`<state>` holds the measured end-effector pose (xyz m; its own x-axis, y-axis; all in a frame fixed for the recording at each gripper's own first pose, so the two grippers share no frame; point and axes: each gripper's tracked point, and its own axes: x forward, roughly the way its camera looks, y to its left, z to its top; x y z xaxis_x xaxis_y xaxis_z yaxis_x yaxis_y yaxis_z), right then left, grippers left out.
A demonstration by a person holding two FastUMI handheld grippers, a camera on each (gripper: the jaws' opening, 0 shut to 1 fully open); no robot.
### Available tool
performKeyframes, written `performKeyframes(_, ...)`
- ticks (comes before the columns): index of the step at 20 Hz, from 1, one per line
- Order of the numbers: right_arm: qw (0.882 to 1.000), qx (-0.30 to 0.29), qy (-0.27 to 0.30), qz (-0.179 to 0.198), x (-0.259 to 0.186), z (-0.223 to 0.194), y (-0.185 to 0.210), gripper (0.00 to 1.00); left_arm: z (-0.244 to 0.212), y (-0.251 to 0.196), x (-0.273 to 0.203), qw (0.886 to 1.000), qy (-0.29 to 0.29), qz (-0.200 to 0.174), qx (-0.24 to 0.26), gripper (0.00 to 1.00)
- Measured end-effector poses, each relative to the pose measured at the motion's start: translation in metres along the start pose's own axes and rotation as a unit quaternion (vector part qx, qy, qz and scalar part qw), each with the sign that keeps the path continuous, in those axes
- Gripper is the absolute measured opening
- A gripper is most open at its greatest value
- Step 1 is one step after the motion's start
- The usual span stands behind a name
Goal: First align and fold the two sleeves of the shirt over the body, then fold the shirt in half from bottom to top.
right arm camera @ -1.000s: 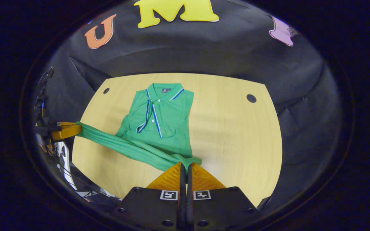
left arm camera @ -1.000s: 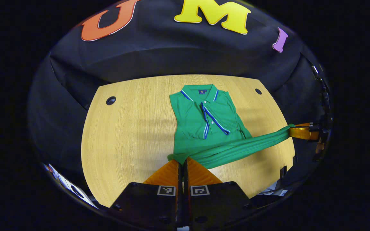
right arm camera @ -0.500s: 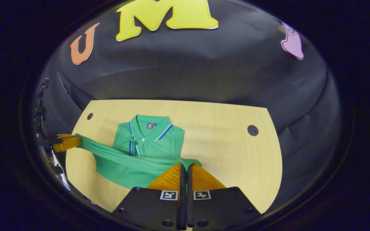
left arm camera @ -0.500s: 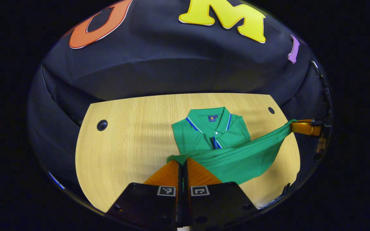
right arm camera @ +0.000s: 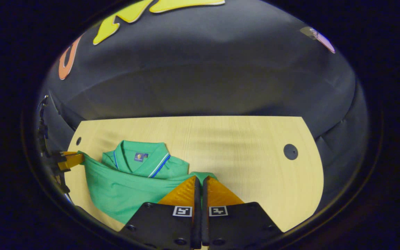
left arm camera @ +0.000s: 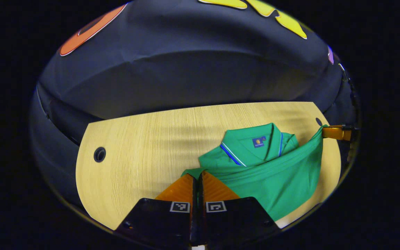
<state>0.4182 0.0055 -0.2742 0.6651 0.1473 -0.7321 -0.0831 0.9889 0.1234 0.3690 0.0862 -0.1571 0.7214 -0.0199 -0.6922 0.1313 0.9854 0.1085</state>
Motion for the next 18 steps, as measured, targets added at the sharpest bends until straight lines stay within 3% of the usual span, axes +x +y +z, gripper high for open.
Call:
performKeyframes(7,1.000,0.024,0.011,0.013,0.045,-0.013,0.006,0.03,-0.030,0.000,0.032,0.998,0.044,0.014,-0.032,0.03)
performKeyframes(12,0.999,0.043,0.011,0.008,0.048,-0.017,0.007,0.04,-0.030,0.009,0.037,0.998,0.029,0.031,-0.048,0.03)
performKeyframes(13,0.999,0.038,0.007,0.005,0.045,-0.017,0.005,0.13,-0.025,0.012,0.035,0.998,0.020,0.039,-0.052,0.04)
performKeyframes(14,0.999,0.033,0.001,0.013,0.042,-0.017,0.009,0.15,-0.023,0.010,0.033,0.998,0.014,0.036,-0.056,0.06)
performKeyframes(15,1.000,0.023,-0.004,0.013,0.038,-0.016,0.010,0.28,-0.023,0.006,0.031,0.998,0.010,0.027,-0.061,0.14)
performKeyframes(18,1.000,-0.007,-0.012,0.012,0.015,-0.019,0.013,0.67,-0.017,0.002,0.016,0.996,-0.006,0.010,-0.084,0.78)
